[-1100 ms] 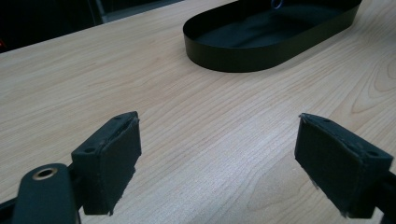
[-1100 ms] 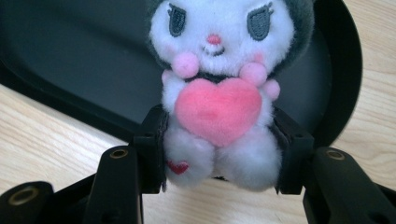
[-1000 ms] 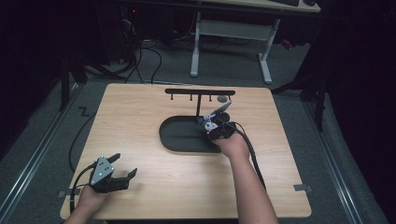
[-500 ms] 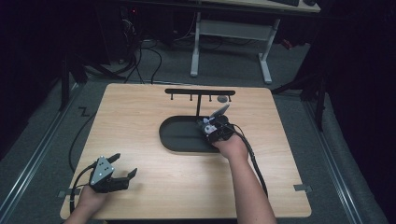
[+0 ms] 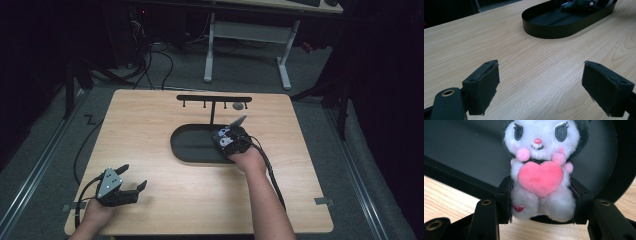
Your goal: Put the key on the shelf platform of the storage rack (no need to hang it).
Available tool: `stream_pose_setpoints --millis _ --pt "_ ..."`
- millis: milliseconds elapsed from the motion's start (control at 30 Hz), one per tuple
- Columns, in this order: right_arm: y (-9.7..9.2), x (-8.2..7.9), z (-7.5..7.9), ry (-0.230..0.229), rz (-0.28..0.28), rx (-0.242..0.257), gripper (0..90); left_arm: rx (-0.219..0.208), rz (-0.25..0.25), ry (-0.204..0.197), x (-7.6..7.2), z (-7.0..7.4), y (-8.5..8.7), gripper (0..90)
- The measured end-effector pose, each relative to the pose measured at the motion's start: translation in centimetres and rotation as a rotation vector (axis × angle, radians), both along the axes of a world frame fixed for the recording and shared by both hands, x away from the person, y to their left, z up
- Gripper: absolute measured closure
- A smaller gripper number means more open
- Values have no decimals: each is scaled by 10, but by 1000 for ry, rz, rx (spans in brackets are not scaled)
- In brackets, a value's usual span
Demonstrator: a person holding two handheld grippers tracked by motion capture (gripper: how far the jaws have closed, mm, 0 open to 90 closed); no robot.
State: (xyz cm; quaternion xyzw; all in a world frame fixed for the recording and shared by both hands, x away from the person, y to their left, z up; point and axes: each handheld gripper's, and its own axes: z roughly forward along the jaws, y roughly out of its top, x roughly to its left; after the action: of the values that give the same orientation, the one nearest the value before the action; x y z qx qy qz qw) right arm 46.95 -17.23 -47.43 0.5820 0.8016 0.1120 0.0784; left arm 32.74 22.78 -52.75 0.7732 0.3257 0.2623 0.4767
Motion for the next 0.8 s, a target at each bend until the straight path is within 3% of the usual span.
stream_pose_setpoints --millis 333,800 --pt "2 -1 3 -54 -2 16 316 0 -1 0 0 0 0 155" --pt "2 -16 19 -106 35 9 307 4 -1 1 0 0 -1 155"
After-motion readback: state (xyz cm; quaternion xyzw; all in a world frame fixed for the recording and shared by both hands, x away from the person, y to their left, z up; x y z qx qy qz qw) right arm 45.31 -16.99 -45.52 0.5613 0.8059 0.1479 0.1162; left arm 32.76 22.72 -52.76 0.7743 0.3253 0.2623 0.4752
